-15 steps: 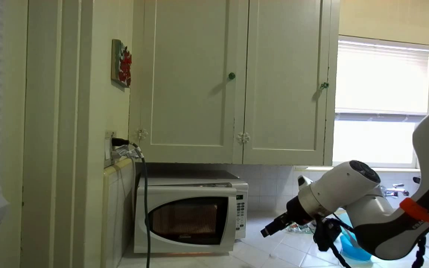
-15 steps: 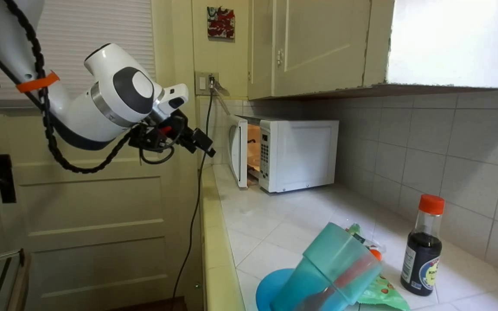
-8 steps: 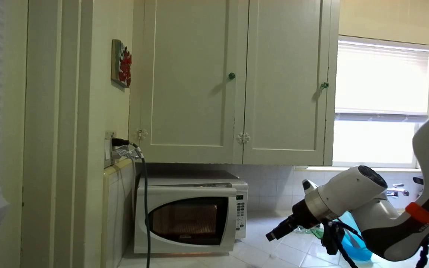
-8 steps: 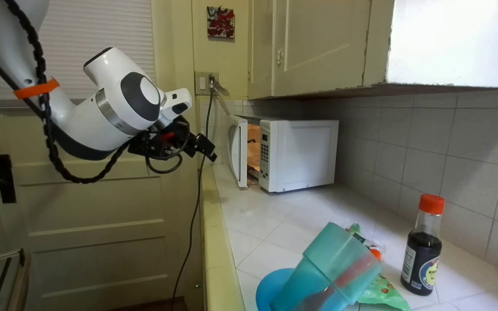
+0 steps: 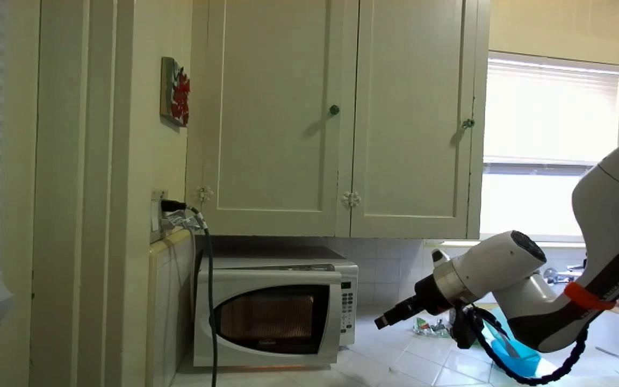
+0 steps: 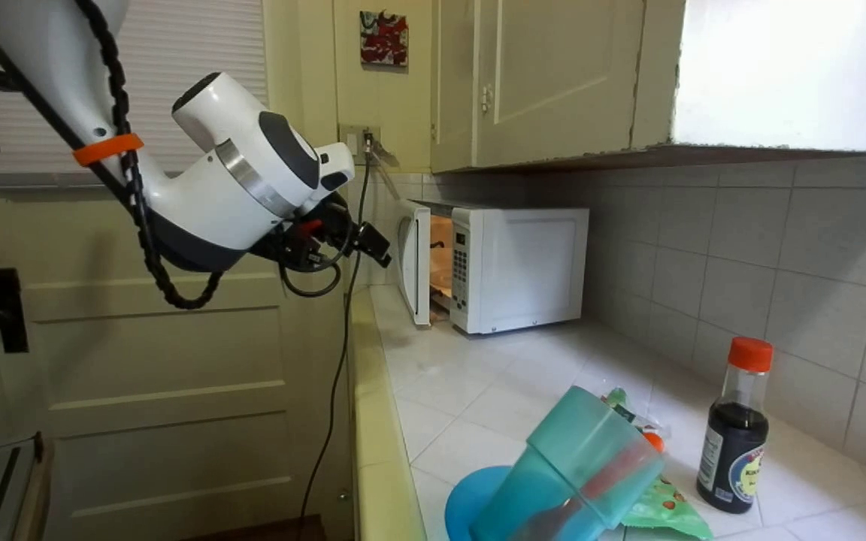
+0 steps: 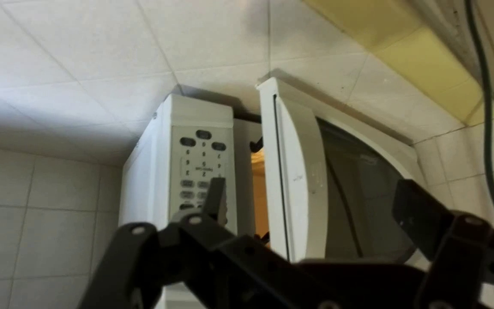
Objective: Open the microwave
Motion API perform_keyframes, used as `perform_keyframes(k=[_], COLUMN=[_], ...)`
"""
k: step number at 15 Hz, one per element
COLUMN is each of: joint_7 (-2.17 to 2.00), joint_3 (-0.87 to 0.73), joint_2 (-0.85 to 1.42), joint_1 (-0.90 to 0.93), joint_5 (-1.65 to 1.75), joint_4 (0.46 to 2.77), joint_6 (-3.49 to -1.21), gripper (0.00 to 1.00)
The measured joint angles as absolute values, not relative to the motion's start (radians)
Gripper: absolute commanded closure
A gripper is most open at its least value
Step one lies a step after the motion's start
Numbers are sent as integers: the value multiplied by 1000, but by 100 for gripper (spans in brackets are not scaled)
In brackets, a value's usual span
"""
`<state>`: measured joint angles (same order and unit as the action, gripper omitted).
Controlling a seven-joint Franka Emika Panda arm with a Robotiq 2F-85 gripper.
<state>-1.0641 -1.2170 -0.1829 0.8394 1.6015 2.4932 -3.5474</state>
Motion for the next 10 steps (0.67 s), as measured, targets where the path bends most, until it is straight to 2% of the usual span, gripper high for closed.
perform_keyframes(k=[4,10], joint_7=[-1310,-1345], joint_3=[-1294,-1287], joint_2=[24,52], joint_1=[850,848], joint_5=[1794,1800], joint_4=[2418,2394], joint_6=[-3783,-3805], gripper=[0,0])
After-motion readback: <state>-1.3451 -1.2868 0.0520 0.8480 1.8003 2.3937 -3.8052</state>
